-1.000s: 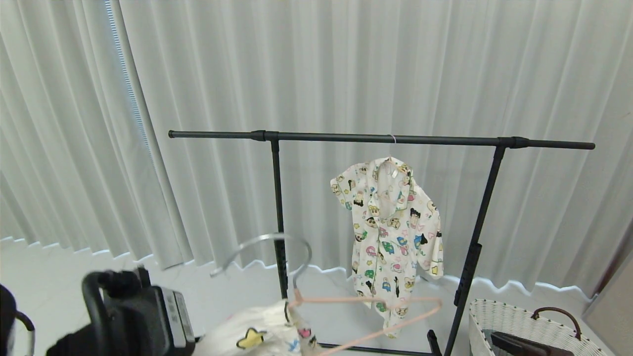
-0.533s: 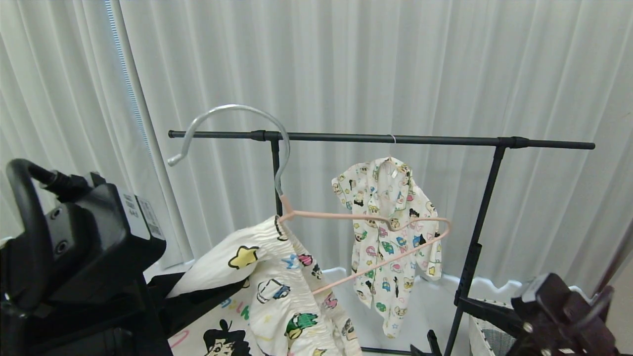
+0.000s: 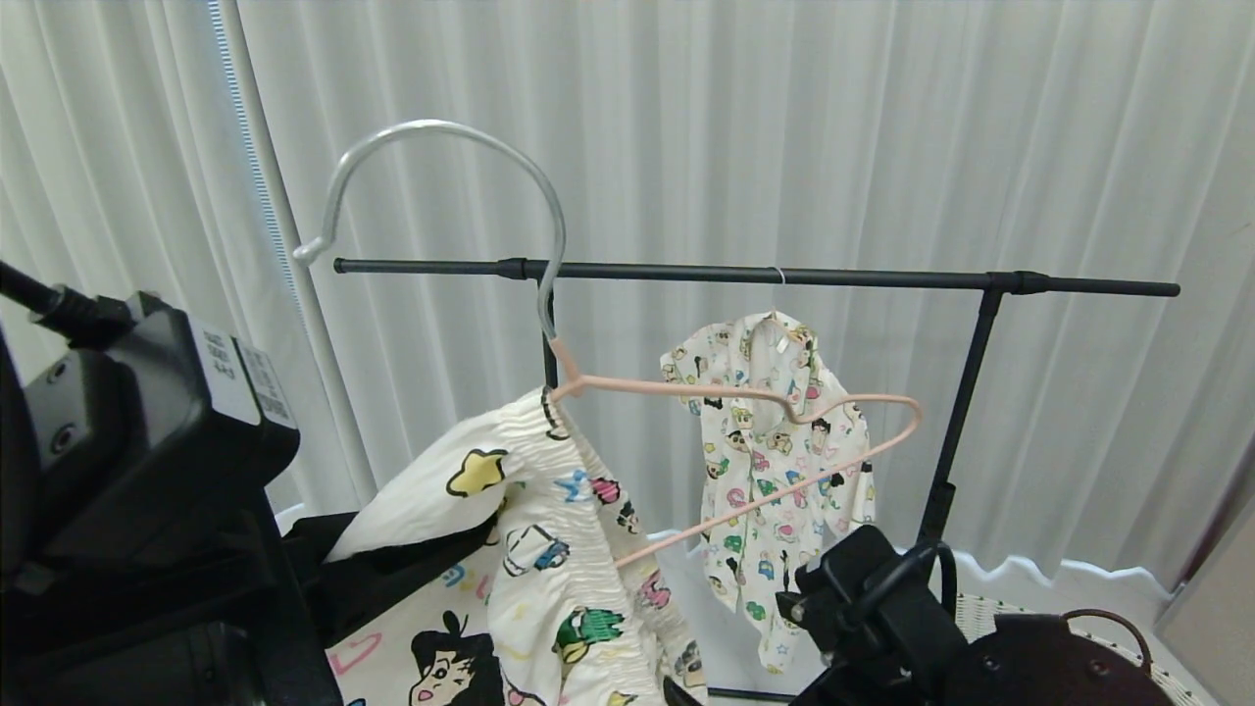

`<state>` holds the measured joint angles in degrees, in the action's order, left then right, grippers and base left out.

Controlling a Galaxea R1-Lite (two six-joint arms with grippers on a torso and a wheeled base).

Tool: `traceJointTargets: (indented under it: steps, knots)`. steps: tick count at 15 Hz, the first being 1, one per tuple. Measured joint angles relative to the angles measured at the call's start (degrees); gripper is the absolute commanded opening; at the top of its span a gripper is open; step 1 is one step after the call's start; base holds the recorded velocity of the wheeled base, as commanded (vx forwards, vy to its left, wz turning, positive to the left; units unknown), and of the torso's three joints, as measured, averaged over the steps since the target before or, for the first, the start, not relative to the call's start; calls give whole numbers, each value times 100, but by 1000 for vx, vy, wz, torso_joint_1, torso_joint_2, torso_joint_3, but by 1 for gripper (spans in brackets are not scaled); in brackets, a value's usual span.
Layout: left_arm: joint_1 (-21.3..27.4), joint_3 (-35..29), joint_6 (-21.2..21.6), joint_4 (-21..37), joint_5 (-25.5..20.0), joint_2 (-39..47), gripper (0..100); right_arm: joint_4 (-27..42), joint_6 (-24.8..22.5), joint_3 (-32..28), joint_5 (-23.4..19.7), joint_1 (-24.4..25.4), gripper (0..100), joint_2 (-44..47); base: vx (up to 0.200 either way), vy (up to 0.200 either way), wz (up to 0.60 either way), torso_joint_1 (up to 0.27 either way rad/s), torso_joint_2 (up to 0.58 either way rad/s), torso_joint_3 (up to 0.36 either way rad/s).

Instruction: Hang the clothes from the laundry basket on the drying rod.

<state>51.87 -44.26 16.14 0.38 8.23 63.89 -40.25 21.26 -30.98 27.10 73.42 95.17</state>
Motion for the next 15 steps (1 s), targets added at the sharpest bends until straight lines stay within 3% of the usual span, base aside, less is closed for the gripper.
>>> traceJointTargets:
  steps: [4,8,15]
  knots:
    - [0,33,2,-124,9,39,0,21,-16,146,82,94,100,194,0,0,0,0,0,0]
    - [-6,394,11,-113,26,-30,0,24,-128,719,475,-304,100,182,0,0,0,0,0,0]
    - [-20,1270,80,-130,74,-345,0,16,-998,1425,514,-2186,100,-496,0,0,0,0,0,0]
